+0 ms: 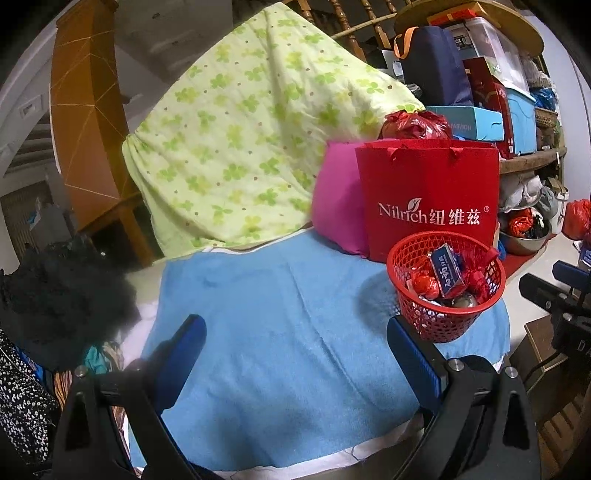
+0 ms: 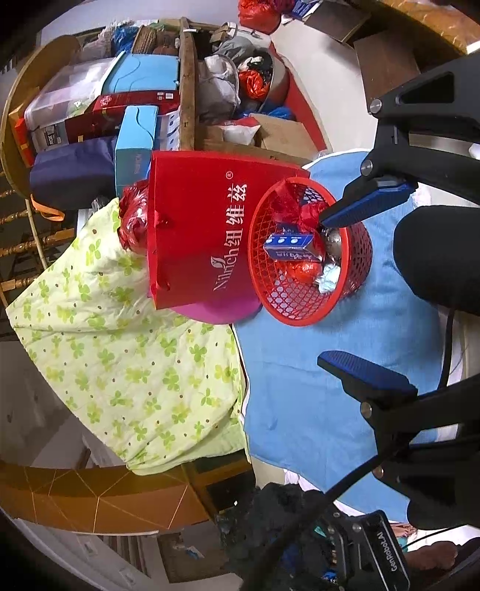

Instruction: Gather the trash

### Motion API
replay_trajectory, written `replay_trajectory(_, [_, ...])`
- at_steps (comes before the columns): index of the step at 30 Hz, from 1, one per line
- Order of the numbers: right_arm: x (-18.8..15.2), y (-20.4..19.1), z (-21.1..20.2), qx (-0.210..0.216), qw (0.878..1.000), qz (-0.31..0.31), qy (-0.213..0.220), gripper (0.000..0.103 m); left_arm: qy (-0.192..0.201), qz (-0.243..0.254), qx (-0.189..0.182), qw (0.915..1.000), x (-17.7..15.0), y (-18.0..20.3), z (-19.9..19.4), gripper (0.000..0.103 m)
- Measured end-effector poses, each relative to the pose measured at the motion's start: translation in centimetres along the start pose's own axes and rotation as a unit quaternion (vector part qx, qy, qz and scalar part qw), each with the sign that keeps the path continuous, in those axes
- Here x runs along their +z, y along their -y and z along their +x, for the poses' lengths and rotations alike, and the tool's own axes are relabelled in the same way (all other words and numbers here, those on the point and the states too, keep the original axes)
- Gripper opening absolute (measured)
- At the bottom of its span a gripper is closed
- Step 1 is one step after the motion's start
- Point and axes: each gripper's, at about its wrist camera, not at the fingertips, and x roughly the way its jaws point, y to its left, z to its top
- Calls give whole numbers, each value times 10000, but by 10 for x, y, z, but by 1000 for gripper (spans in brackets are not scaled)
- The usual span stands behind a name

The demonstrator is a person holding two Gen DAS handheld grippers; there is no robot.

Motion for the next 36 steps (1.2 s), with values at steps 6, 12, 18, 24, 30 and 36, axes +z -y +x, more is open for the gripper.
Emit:
replay_trajectory(6, [1, -2, -2, -15, 10000, -23, 36, 73, -73, -43, -21, 10000, -4, -3, 2, 98])
replay_trajectory(12, [1, -6, -3, -28, 9999, -84, 47, 73, -76, -77, -4, 9999, -5, -5, 0, 98])
replay_trajectory(18, [1, -6, -1, -72, 9999, -107, 48, 73, -91, -78, -12, 9999, -5, -5, 1, 98])
replay_trajectory(24, [0, -6, 1, -109, 9999, -120, 29, 73, -124, -87, 14, 9999, -7, -6, 1, 98])
replay_trajectory(30, [-1, -5, 4, -171, 9998, -114, 19, 73, -158, -72, 24, 9998, -10, -6, 3, 98])
replay_trajectory(36, [-2, -4, 6, -207, 9998, -85, 5, 73, -212, -87, 26, 9997, -11, -5, 7, 98])
